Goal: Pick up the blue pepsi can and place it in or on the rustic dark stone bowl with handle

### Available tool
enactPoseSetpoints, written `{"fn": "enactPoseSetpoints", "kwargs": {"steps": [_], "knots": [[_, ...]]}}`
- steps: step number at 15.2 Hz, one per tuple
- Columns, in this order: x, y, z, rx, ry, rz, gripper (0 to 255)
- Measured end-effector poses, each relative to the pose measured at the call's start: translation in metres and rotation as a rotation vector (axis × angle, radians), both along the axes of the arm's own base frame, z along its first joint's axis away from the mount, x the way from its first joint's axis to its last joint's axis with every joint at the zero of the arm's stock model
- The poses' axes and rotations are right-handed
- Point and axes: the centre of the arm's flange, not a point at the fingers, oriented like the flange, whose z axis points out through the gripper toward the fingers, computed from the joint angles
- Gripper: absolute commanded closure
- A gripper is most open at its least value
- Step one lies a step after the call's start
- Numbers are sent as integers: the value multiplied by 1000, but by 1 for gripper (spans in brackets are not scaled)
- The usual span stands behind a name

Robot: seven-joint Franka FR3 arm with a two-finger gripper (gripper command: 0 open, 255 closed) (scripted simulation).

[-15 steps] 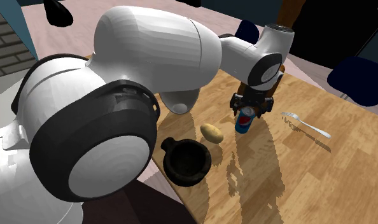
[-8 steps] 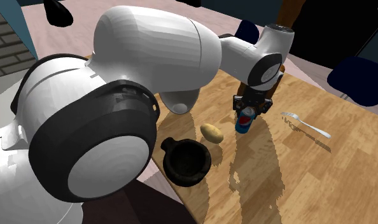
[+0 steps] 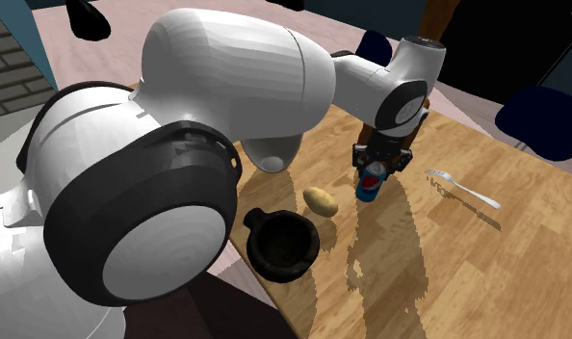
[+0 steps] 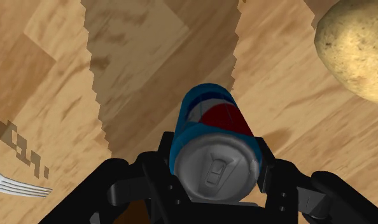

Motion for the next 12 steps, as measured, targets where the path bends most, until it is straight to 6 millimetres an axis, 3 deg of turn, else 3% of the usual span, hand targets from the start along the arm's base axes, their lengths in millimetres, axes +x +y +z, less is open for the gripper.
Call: {"fn": "enactPoseSetpoints", "kwargs": {"steps": [12], "knots": [[1, 0, 58, 1, 5, -1, 255]]}}
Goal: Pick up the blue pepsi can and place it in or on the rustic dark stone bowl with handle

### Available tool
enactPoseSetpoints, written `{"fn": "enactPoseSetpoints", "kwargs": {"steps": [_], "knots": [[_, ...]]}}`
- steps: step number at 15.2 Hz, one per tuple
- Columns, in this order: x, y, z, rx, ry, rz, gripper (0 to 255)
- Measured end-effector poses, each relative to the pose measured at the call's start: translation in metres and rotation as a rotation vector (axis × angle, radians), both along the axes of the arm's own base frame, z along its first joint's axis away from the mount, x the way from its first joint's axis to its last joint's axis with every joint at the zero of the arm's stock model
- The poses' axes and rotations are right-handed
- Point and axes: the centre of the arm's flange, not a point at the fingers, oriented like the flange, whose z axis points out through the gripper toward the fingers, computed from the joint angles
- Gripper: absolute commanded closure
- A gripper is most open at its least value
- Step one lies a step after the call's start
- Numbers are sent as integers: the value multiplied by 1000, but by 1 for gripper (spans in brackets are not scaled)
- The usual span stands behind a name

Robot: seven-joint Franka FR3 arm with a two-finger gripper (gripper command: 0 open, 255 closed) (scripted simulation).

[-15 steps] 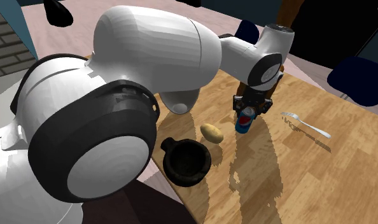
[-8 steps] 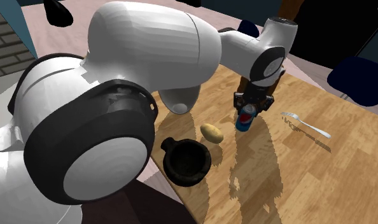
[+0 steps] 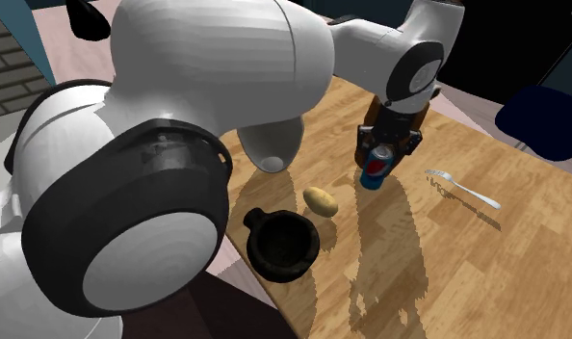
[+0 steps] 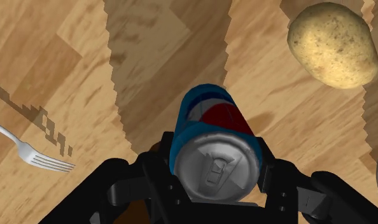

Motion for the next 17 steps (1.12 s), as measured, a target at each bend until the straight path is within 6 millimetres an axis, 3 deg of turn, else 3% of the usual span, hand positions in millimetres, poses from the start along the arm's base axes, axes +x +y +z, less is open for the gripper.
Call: {"fn": "enactPoseSetpoints", "kwargs": {"steps": [17], "knots": [[-1, 1, 90, 0, 0, 0, 255]]}}
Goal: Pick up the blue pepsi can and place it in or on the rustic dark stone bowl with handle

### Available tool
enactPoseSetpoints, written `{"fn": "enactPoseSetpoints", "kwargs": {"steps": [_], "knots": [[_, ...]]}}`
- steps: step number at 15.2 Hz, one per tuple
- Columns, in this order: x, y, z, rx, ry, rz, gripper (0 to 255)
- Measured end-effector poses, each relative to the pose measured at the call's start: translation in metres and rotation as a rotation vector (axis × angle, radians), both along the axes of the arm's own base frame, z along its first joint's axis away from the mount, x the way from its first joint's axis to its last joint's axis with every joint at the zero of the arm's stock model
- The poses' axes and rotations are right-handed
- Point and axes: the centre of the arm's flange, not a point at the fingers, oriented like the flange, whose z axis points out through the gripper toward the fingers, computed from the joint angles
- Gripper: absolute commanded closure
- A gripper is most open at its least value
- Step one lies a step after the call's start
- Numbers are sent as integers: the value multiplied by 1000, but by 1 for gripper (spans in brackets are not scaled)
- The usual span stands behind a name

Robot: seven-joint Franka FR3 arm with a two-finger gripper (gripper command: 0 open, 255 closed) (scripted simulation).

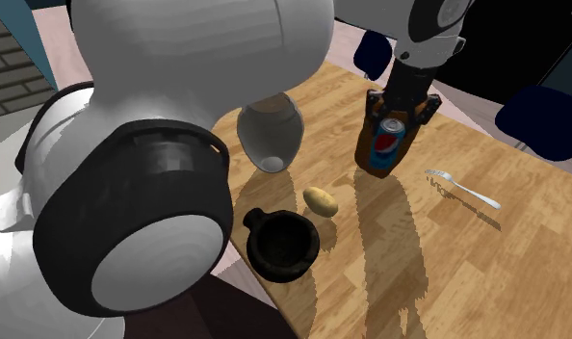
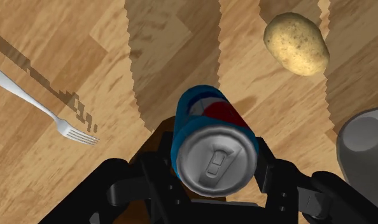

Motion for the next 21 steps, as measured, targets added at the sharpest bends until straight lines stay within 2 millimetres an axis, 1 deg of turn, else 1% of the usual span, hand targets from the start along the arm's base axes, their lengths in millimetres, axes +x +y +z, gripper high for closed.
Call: {"fn": "enactPoseSetpoints", "kwargs": {"steps": [3, 5, 10, 11, 14, 15, 17, 21], "knots": [[0, -1, 14, 0, 0, 0, 255], [-13, 6, 18, 0, 0, 0, 255], [-67, 35, 26, 1, 0, -1, 255], [-79, 41, 24, 1, 0, -1, 255], [-112, 64, 29, 1, 1, 0, 255], [-124, 66, 32, 1, 0, 0, 255], [-148, 87, 31, 1, 0, 1, 255], [-193, 110, 39, 1, 0, 0, 255]]}}
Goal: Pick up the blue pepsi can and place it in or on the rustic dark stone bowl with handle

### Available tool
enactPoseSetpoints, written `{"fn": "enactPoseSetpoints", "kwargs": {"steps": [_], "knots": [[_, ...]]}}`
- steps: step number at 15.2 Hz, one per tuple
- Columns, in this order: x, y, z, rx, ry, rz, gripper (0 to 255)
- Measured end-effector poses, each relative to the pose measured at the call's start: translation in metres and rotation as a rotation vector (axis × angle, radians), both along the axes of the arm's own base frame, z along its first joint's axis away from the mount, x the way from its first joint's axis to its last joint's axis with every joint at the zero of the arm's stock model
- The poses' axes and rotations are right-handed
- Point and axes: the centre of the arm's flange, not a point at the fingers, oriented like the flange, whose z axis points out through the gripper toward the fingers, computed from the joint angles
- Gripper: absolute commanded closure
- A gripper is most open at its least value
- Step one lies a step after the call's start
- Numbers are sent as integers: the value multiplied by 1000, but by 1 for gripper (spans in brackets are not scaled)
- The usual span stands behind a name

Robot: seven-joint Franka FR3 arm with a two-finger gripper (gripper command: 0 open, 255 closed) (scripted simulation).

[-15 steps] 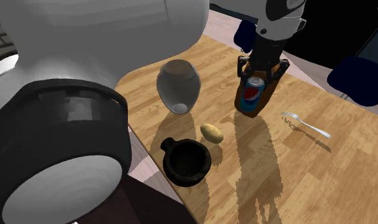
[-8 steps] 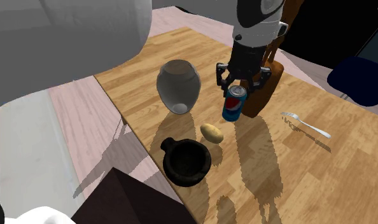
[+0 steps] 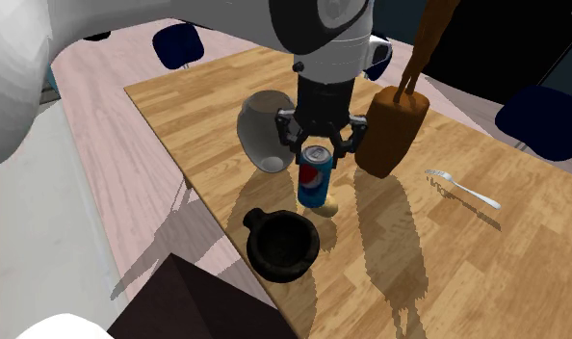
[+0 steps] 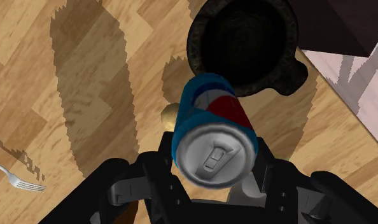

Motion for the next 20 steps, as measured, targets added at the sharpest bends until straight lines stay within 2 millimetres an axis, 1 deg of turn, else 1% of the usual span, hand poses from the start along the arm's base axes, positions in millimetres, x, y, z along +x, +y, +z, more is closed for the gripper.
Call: {"fn": "enactPoseSetpoints", "kwargs": {"steps": [1, 3, 4, 5, 7, 10, 20], "knots": [[-10, 3, -1, 0, -1, 0, 255], [-33, 19, 1, 0, -1, 0, 255], [-43, 24, 4, 0, -1, 1, 255], [-57, 30, 6, 0, 0, 0, 255], [-69, 37, -2, 0, 0, 0, 255], [-71, 41, -18, -1, 1, 0, 255], [-71, 39, -70, -1, 1, 0, 255]]}}
